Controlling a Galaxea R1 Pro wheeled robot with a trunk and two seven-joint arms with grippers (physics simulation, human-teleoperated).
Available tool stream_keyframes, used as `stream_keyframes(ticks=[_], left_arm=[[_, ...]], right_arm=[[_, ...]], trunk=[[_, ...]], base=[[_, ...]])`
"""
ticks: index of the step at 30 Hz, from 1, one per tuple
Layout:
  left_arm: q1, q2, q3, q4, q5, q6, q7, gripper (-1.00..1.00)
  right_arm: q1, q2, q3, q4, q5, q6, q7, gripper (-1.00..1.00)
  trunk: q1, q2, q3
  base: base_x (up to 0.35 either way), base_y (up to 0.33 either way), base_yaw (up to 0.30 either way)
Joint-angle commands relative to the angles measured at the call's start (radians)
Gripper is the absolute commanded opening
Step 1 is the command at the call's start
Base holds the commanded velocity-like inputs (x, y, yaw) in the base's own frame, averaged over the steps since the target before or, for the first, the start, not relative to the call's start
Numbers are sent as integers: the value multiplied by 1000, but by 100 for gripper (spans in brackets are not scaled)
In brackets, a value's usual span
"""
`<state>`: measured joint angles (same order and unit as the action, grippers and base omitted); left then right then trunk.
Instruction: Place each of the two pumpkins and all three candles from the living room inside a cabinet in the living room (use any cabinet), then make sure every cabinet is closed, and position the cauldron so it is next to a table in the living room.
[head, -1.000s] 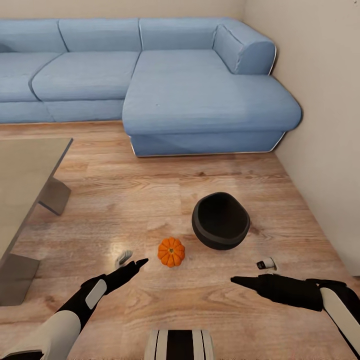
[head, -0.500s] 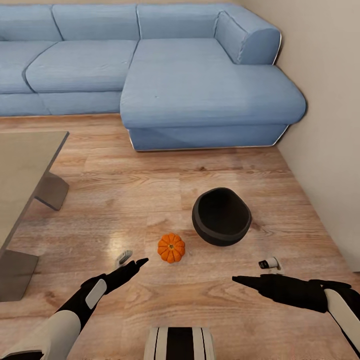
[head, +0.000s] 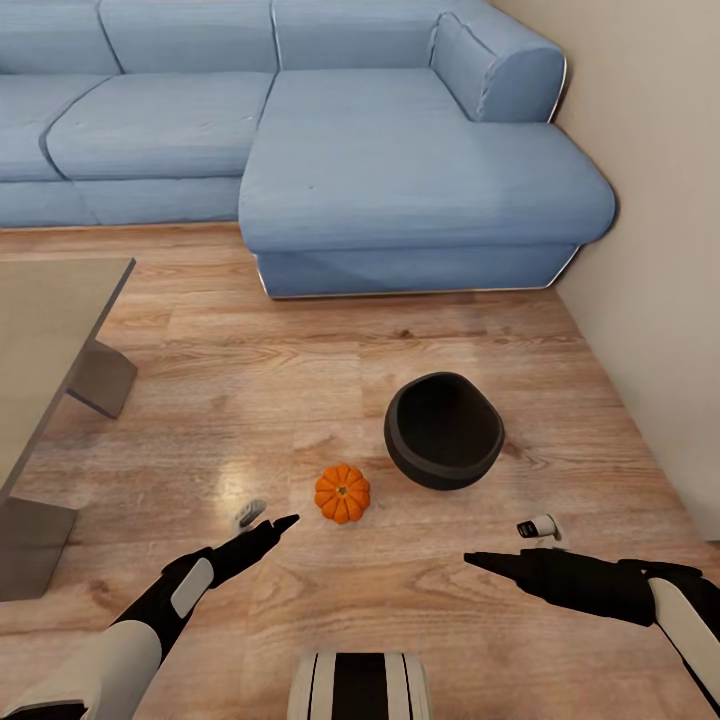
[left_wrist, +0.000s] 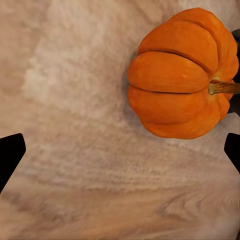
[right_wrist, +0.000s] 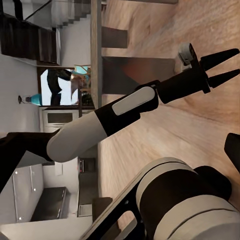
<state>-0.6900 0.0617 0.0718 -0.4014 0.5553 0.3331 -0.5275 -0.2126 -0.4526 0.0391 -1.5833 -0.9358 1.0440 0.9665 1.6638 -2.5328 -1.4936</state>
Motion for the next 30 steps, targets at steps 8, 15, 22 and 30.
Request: stream_keyframes(ticks=[8, 15, 22, 30], left_arm=[[0, 0, 4, 1, 6, 9, -3, 100], [0, 0, 4, 1, 6, 9, -3, 100], [0, 0, 4, 2, 6, 10, -2, 100], [0, 0, 4, 3, 5, 9, -2, 100]], right_arm=[[-1, 0, 1, 0, 0, 3, 3, 100], [-1, 0, 1, 0, 0, 3, 3, 100], [-1, 1, 1, 0, 0, 3, 3, 100], [-1, 1, 1, 0, 0, 3, 3, 100]], trunk=[[0, 0, -1], [0, 0, -1], [0, 0, -1], [0, 0, -1]], base=[[72, -46, 0], [23, -37, 0], [34, -61, 0], [96, -89, 0]])
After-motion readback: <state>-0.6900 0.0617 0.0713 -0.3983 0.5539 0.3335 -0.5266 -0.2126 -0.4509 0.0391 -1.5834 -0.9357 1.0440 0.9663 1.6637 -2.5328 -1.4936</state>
